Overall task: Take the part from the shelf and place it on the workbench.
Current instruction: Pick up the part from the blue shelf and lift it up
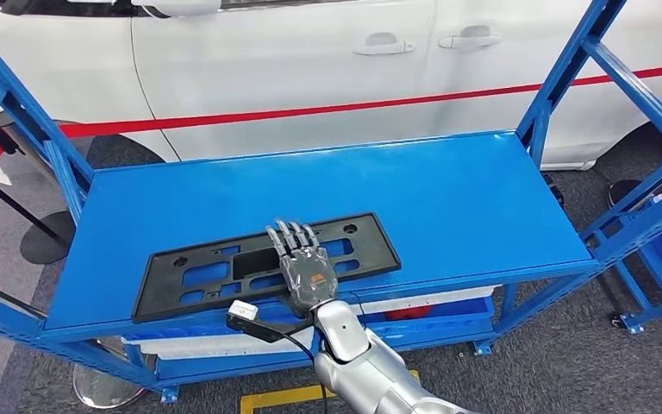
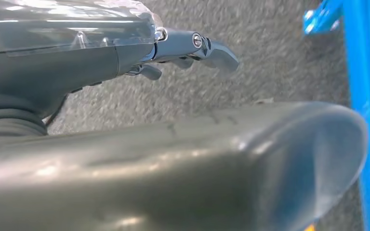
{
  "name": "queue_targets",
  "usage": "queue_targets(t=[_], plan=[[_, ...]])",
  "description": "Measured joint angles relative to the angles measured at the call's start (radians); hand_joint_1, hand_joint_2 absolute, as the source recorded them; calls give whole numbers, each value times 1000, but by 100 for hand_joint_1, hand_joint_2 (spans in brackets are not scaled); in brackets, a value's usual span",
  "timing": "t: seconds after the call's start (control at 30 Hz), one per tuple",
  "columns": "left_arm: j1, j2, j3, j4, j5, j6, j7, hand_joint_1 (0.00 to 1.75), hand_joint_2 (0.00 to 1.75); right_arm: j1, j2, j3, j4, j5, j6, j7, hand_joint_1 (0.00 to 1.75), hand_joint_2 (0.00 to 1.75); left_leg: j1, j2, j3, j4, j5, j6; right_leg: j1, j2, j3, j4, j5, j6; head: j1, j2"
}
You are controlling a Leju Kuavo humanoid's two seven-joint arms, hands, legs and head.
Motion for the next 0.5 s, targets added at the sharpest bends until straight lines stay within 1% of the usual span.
queue_targets(t=[0.03,0.07,0.1,0.13,0.17,0.2,0.23,0.27,0.3,0.37,0.4,0.43,0.47,0.5], plan=[[0,-1,-1,0,-1,1,0,0,0,-3,1,8,1,-11,3,2,0,175,3,0,2,-3,2,2,2,0,0,0,-1,2,0,0],[-1,-1,-3,0,-2,3,-2,0,0,-7,2,28,5,-26,8,3,0,175,6,1,5,-8,3,8,1,0,-15,36,-23,7,1,0],[-1,-2,-6,1,-4,6,-3,0,0,-12,3,56,13,-41,12,6,43,175,9,2,9,-13,4,14,-1,0,-50,103,-47,14,3,0],[-1,-4,-8,1,-5,8,-4,0,0,-17,4,85,21,-57,17,9,83,175,10,2,13,-14,3,16,-4,-1,-65,129,-48,17,4,0],[-2,-6,-10,1,-6,10,-5,0,0,-22,4,117,31,-74,24,13,123,175,10,2,17,-14,1,17,-7,-2,-71,134,-41,19,6,0],[-1,-8,-11,2,-6,11,-5,0,0,-26,4,141,37,-89,30,18,162,175,8,1,18,-11,-3,13,-7,-2,-59,99,-16,17,6,0],[-2,-9,-11,2,-5,11,-5,0,0,-30,4,159,40,-102,37,23,158,175,6,0,19,-9,-6,8,-7,-2,-29,33,11,13,5,0],[-2,-9,-11,2,-4,11,-4,0,0,-33,4,176,43,-112,42,27,157,175,4,0,18,-8,-8,3,-5,-2,-19,8,16,9,5,0],[-2,-9,-11,2,-3,11,-4,0,0,-35,5,191,46,-121,45,32,156,175,3,0,18,-8,-9,-3,-2,-1,-18,3,13,4,5,0],[-2,-9,-11,2,-2,11,-2,0,0,-37,6,215,52,-135,49,40,158,175,6,1,19,-8,-11,-13,-2,-1,-17,-1,16,-7,4,0],[-2,-9,-11,2,-2,11,-1,0,0,-39,6,224,56,-141,49,43,159,175,8,1,15,4,-20,-19,-4,-2,-15,-5,18,-13,4,0],[-1,-9,-11,2,-2,12,1,0,0,-42,8,232,60,-144,50,46,159,175,8,1,2,34,-40,-23,-6,-3,-13,-8,20,-19,3,0],[-1,-9,-11,2,-2,12,2,0,0,-45,9,239,65,-147,51,47,160,175,10,2,-21,85,-69,-27,-8,-5,-11,-10,21,-22,2,0],[-1,-9,-11,3,-2,12,3,0,0,-48,9,246,72,-148,53,49,160,175,10,2,-53,153,-103,-31,-8,-5,-11,-10,20,-25,1,0]])
